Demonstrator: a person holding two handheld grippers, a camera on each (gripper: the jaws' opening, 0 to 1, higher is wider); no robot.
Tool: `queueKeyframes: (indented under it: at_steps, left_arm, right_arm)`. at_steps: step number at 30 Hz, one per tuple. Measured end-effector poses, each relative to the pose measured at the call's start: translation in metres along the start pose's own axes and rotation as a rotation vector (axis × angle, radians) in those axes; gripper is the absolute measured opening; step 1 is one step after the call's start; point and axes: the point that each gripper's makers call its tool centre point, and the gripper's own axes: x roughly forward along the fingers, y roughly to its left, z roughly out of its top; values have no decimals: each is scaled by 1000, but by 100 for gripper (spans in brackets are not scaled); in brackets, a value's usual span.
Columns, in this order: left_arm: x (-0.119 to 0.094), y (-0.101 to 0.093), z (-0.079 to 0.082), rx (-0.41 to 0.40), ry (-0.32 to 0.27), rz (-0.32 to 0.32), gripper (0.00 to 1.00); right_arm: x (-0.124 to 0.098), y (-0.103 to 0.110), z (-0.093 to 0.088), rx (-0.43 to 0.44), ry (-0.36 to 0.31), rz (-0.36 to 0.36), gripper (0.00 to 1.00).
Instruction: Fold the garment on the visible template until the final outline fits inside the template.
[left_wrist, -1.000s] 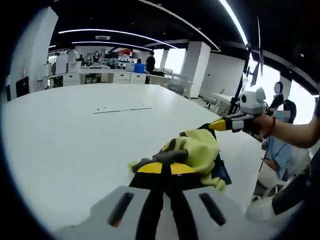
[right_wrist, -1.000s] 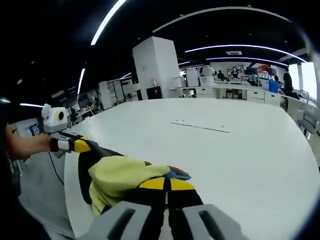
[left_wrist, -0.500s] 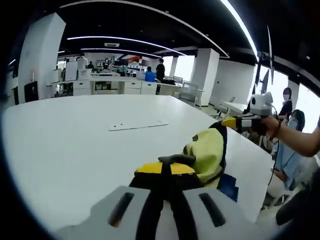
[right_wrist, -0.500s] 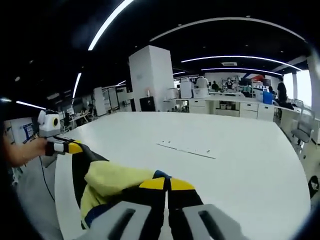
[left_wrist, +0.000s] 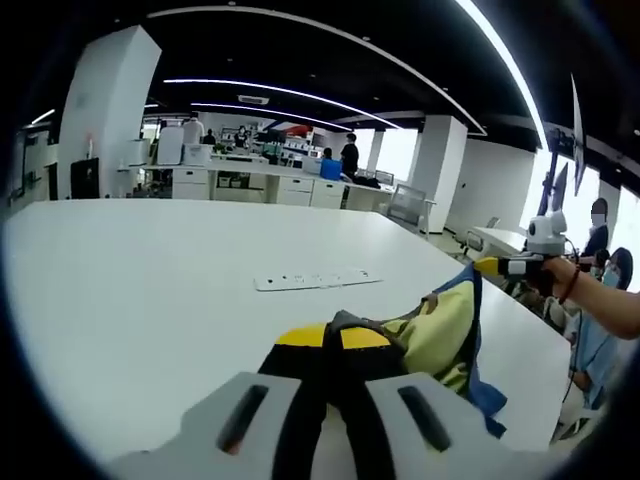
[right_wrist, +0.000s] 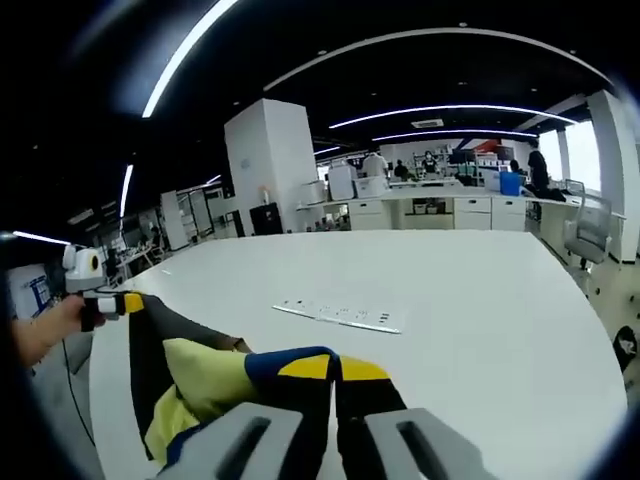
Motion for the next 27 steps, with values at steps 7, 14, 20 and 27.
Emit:
queueKeyframes:
  at_steps: [7, 14, 20, 27]
  left_arm:
    - [38, 37, -21, 2, 69, 78, 0]
    - [65, 58, -45, -10, 145, 109, 0]
    - [78, 76, -62, -29, 202, 136, 0]
    - [83, 87, -72, -15, 240, 156, 0]
  right_arm:
    - [34, -33, -19, 35, 54, -88, 0]
    - [64, -52, -43, 91, 115, -130, 0]
    - [81, -65, -62, 121, 163, -165, 0]
    - [94, -69, -77, 136, 206, -188, 0]
